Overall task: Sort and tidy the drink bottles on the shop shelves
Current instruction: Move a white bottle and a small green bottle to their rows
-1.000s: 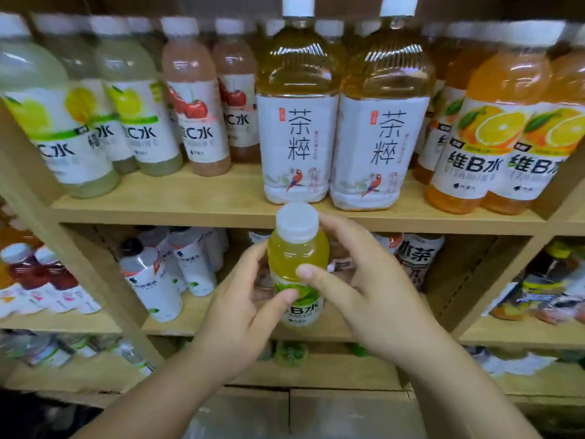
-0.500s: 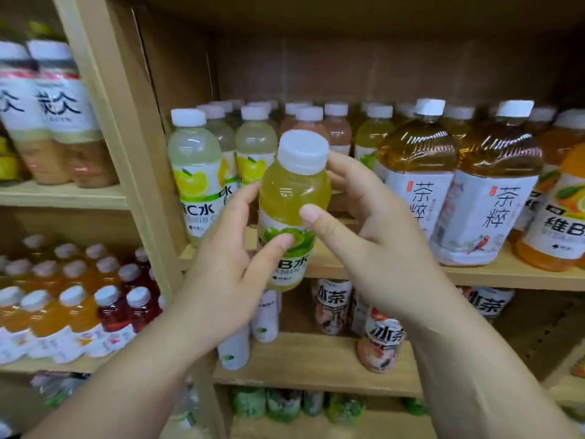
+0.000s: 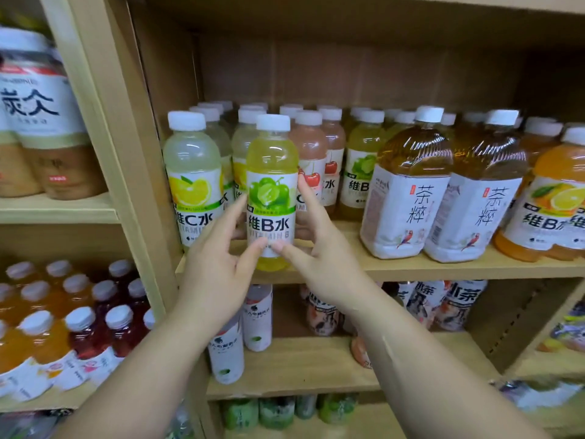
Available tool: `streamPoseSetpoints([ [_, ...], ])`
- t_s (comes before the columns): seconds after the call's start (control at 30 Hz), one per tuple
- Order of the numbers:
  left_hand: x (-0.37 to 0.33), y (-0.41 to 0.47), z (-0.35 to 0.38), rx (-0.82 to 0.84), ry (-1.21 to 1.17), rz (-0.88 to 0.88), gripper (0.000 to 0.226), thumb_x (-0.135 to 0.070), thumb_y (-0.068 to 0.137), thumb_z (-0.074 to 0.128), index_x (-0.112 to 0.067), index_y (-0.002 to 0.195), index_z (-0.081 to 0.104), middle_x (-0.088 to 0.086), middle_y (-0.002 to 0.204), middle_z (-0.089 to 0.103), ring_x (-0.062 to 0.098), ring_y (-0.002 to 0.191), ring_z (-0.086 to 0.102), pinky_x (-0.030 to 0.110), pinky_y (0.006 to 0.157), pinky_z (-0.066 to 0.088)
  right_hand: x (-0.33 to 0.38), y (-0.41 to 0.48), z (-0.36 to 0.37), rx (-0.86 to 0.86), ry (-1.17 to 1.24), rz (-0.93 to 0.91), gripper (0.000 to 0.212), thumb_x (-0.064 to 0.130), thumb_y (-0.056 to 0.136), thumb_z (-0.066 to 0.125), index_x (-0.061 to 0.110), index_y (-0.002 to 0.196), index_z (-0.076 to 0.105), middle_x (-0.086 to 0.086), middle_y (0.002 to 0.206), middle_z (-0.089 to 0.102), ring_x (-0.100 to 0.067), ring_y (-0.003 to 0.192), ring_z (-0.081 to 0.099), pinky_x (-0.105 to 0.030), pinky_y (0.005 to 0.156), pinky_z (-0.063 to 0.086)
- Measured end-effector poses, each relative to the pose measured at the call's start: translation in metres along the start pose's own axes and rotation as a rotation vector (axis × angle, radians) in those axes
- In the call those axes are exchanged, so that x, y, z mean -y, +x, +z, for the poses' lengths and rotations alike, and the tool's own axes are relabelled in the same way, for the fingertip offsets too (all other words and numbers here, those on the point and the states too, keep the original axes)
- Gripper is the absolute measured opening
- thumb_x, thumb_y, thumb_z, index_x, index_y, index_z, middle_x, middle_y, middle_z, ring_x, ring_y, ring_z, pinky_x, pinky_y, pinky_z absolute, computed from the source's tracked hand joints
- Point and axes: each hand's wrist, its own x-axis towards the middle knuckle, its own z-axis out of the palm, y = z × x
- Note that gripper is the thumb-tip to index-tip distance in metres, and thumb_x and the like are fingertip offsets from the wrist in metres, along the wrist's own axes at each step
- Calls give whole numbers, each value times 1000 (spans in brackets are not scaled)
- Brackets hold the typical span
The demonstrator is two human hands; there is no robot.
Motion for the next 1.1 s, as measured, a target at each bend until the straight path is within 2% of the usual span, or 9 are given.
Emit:
streamPoseSetpoints([
  [0.07, 9, -3, -1, -12, 54, 22, 66, -20, 93, 71, -28, 152, 43, 1, 140, 60, 10, 109, 64, 8, 76, 52, -8, 2, 9, -18, -33, 17, 97, 14, 93, 74, 49, 159, 11, 8, 158, 44, -8, 142, 46, -40, 112, 47],
  [0.13, 15, -3, -1, -36, 75, 29, 67, -14, 91, 73, -21, 152, 45, 7, 138, 62, 16, 106, 66, 5, 78, 51, -11, 7, 15, -35, -57, 34, 100, 16, 91, 75, 49, 160, 9, 9, 159, 43, -9, 143, 44, -45, 113, 46],
  [0.27, 21, -5, -1, -124, 256, 182, 53, -19, 93, 70, -9, 143, 56, 10, 123, 68, 26, 100, 70, 39, 83, 61, -15, 17, 22, -31, -82, 20, 100, 17, 90, 73, 50, 159, 8, 12, 159, 42, -10, 142, 47, -48, 112, 46],
  [0.4, 22, -11, -12, -278, 452, 371, 34, -15, 89, 71, -3, 122, 70, 16, 121, 66, 36, 103, 63, 42, 95, 47, -22, 23, 23, -46, -105, 10, 96, 15, 90, 74, 50, 158, 16, 10, 146, 56, -12, 125, 60, -43, 104, 53],
  [0.5, 26, -9, -21, -368, 603, 355, 35, -16, 88, 70, -4, 122, 71, 25, 130, 58, 44, 108, 57, 50, 99, 41, -24, 27, 23, -63, -143, 14, 96, 19, 88, 77, 50, 158, 19, 5, 132, 62, -11, 114, 63, -39, 99, 55],
  [0.67, 36, -7, -19, -289, 673, 348, 40, -8, 93, 60, 3, 131, 63, 30, 143, 49, 49, 122, 50, 43, 115, 28, -24, 26, 23, -49, -159, 19, 95, 20, 90, 77, 50, 158, 17, 7, 133, 60, -7, 113, 62, -33, 98, 55],
  [0.8, 37, -11, -15, -310, 624, 345, 37, -4, 92, 59, 8, 126, 64, 32, 143, 49, 51, 120, 52, 41, 117, 26, -25, 30, 31, -17, -208, 28, 94, 28, 91, 74, 45, 160, 13, 2, 151, 51, -14, 133, 54, -43, 109, 48],
  [0.93, 34, -18, -9, -284, 603, 326, 37, -2, 91, 57, 3, 126, 67, 28, 145, 49, 53, 120, 51, 36, 119, 21, -26, 29, 35, -38, -230, 17, 91, 28, 91, 73, 37, 162, 16, 1, 156, 48, -17, 139, 50, -45, 112, 45],
  [1.1, 28, -27, 5, -229, 584, 276, 40, -12, 95, 55, -4, 132, 66, 24, 152, 44, 55, 132, 40, 49, 118, 25, -15, 17, 25, -7, -252, 39, 83, 27, 93, 71, 30, 162, 24, -6, 144, 54, -19, 117, 60, -44, 98, 55],
])
